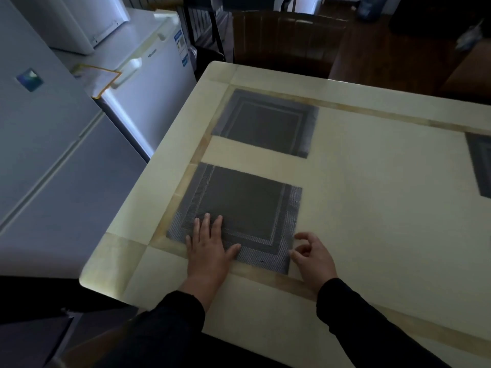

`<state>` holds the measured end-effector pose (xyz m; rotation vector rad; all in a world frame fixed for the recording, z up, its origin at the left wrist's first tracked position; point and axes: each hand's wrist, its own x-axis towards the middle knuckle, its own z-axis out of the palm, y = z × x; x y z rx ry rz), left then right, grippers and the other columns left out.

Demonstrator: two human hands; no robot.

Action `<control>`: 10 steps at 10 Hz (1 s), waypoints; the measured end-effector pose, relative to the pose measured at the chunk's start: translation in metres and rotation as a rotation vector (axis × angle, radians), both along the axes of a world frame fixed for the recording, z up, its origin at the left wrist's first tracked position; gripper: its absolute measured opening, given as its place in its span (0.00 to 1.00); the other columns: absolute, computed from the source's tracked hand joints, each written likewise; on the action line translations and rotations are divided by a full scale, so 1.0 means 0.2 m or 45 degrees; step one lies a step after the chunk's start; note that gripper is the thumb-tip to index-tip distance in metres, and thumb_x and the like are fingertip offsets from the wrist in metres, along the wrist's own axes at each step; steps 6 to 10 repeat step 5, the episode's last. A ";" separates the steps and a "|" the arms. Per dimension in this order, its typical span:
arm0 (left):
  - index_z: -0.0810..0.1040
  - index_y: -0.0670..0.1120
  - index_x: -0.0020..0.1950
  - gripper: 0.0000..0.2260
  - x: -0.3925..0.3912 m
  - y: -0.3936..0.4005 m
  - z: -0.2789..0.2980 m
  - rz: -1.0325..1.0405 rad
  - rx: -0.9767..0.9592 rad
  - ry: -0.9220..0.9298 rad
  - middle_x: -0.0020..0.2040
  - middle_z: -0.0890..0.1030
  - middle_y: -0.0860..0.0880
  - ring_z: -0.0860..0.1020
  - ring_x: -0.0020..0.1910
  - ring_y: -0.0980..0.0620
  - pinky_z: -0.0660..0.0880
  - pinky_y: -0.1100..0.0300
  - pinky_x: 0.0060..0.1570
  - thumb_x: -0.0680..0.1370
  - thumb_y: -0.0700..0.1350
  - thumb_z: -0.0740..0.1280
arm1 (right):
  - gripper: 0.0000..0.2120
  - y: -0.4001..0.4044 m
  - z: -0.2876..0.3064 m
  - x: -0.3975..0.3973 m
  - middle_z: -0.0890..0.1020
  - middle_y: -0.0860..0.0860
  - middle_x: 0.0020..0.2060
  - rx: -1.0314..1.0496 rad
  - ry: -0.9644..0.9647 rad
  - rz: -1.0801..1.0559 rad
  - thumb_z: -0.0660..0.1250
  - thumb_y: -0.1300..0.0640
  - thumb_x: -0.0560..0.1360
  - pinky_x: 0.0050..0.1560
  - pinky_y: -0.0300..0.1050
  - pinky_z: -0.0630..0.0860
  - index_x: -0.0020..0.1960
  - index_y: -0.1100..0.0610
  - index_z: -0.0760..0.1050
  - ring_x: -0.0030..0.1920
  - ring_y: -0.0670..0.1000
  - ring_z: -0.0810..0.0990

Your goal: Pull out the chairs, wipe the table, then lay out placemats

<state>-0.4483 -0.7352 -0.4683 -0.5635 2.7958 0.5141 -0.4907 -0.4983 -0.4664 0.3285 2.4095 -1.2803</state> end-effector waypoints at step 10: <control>0.50 0.48 0.82 0.34 0.07 0.26 0.17 0.183 -0.044 -0.064 0.82 0.44 0.46 0.42 0.80 0.45 0.50 0.44 0.77 0.81 0.62 0.57 | 0.19 0.24 0.14 0.21 0.79 0.53 0.56 0.298 0.330 0.308 0.70 0.57 0.73 0.63 0.49 0.69 0.64 0.53 0.77 0.57 0.56 0.76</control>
